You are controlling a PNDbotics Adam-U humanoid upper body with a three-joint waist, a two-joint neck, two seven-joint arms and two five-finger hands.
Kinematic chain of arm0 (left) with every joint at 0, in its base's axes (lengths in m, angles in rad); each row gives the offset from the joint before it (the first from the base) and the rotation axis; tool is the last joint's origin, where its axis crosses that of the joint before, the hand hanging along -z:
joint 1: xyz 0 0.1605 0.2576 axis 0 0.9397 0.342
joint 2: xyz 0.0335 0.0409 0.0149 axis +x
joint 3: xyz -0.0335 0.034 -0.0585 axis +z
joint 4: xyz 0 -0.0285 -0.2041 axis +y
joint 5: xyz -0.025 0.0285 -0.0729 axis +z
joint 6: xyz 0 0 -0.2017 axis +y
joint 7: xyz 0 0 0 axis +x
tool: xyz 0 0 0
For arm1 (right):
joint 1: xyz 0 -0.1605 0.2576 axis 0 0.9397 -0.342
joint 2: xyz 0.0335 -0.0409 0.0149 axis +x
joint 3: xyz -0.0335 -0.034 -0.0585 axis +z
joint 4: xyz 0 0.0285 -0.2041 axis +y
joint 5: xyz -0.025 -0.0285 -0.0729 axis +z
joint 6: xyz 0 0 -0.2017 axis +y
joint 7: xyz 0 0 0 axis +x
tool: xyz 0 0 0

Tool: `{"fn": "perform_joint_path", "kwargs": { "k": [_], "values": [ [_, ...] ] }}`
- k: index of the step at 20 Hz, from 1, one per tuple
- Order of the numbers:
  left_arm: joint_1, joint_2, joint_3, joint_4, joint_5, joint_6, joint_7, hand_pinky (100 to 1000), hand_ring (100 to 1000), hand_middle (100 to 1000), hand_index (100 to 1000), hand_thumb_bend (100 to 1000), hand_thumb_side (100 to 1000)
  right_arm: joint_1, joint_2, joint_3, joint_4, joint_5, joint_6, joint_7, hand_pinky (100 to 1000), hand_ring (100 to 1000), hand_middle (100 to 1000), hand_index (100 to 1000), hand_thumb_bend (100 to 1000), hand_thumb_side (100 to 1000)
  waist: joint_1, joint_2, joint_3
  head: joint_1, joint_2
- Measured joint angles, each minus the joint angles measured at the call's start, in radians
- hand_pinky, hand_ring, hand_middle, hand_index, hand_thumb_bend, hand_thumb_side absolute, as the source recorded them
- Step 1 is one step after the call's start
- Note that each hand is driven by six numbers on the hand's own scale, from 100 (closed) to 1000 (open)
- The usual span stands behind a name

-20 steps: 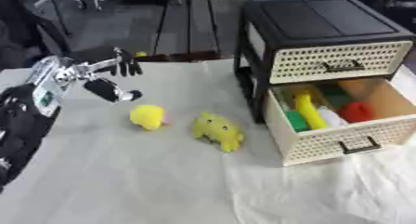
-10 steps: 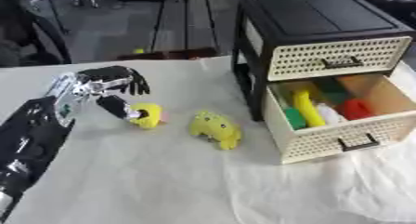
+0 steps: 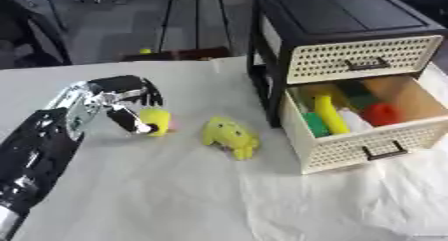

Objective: Pick up objects from table and place into drawer.

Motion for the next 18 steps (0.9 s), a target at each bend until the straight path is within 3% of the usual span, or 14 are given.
{"fn": "perform_joint_path", "kwargs": {
  "k": [4,7,8,12,15,18],
  "values": [
    [0.0,-0.002,0.006,0.025,-0.006,-0.004,-0.004,537,577,556,747,401,244,0.0,0.004,0.0,0.0,0.0,0.001,0.002,192,323,367,652,100,1000,0.0,0.002,-0.005,0.0,-0.001],
    [0.001,-0.002,0.007,0.037,-0.011,-0.005,-0.011,419,464,457,664,260,112,0.0,0.007,0.0,0.0,0.0,0.001,0.002,192,323,367,652,100,1000,0.0,0.003,-0.006,-0.001,-0.001],
    [0.002,-0.002,0.009,0.039,-0.012,-0.003,-0.013,365,419,411,618,192,117,0.0,0.007,0.0,0.0,0.0,0.001,0.002,192,323,367,652,100,1000,0.0,0.003,-0.006,-0.001,-0.001],
    [0.009,-0.002,0.013,0.035,-0.009,0.007,-0.007,125,213,218,450,100,125,0.0,0.007,0.0,0.0,0.0,0.003,0.003,192,323,367,652,100,1000,0.0,0.003,-0.006,-0.002,-0.001],
    [0.017,-0.001,0.014,0.013,0.011,0.018,0.014,100,100,108,350,100,139,0.0,0.007,0.0,0.0,0.0,0.003,0.003,192,323,367,653,100,1000,-0.001,0.003,-0.006,-0.005,-0.001],
    [0.019,0.001,0.013,-0.029,0.05,0.026,0.03,100,100,100,299,100,154,0.001,0.008,0.0,0.0,0.0,0.003,0.003,192,323,366,654,100,1000,-0.003,0.002,-0.005,-0.009,-0.001]
  ]
}}
